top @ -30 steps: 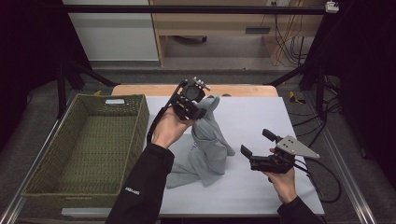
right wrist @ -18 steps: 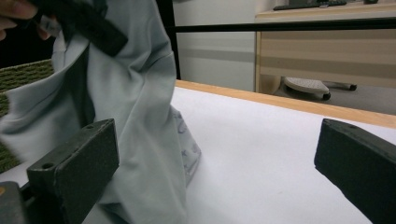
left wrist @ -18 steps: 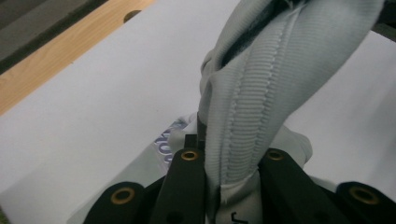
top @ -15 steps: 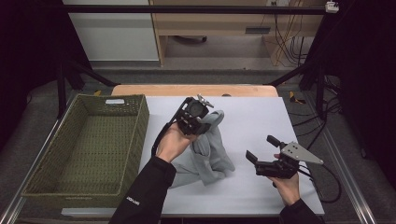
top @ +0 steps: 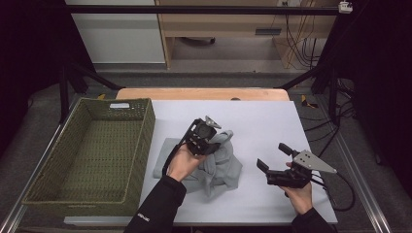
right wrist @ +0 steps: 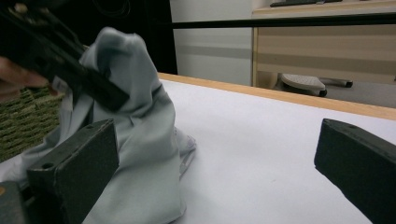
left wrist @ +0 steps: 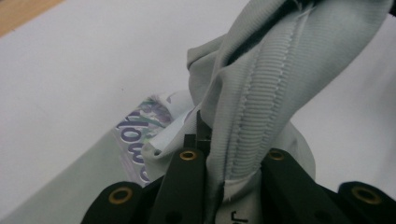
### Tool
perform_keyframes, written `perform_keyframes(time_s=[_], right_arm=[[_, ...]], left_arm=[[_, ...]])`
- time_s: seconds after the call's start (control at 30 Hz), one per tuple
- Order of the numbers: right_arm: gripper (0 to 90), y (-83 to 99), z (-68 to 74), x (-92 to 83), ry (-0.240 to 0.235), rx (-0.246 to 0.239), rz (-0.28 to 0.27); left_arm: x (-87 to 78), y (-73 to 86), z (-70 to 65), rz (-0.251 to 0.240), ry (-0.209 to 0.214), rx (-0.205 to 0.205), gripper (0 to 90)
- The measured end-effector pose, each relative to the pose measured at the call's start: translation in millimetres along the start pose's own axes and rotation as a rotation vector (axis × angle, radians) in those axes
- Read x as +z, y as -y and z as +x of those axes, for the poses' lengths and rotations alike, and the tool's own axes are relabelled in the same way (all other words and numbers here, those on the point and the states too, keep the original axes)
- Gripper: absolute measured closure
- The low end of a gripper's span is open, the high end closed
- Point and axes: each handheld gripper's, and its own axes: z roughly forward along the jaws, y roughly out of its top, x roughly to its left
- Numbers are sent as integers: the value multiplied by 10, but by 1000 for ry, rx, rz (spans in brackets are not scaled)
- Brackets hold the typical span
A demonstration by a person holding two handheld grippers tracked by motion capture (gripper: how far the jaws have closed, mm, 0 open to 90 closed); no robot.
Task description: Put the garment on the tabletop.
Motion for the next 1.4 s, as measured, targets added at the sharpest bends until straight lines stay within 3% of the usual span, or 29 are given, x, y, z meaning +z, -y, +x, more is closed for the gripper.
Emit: perform_keyframes(time_s=[0.17,0.33,0.5,0.7,0.9,1.03,1.3,1.4], right_arm=[[5,-1,-6,-3,3,-3,-1],[5,0,1,-3,0,3,2],[5,-1,0,-4,0,7,-1],[5,-3,1,1,1,11,-3],[5,-7,-2,-7,2,11,-3],[4,-6,-3,-7,7,8,2],[5,-2,1,-5,7,2,-3],[4,-5,1,-10,8,4,-6]], left_arm=[[62,23,-37,12,-2,16,763],[-61,-33,-78,-40,-6,15,406],[-292,-52,-133,-143,-44,23,213],[-511,6,-145,-250,-72,-1,155],[-660,243,-102,-360,-78,-21,135],[-698,435,-82,-439,-57,-39,131],[-696,790,-100,-559,-89,-54,113],[-679,949,-110,-629,-92,-58,108]])
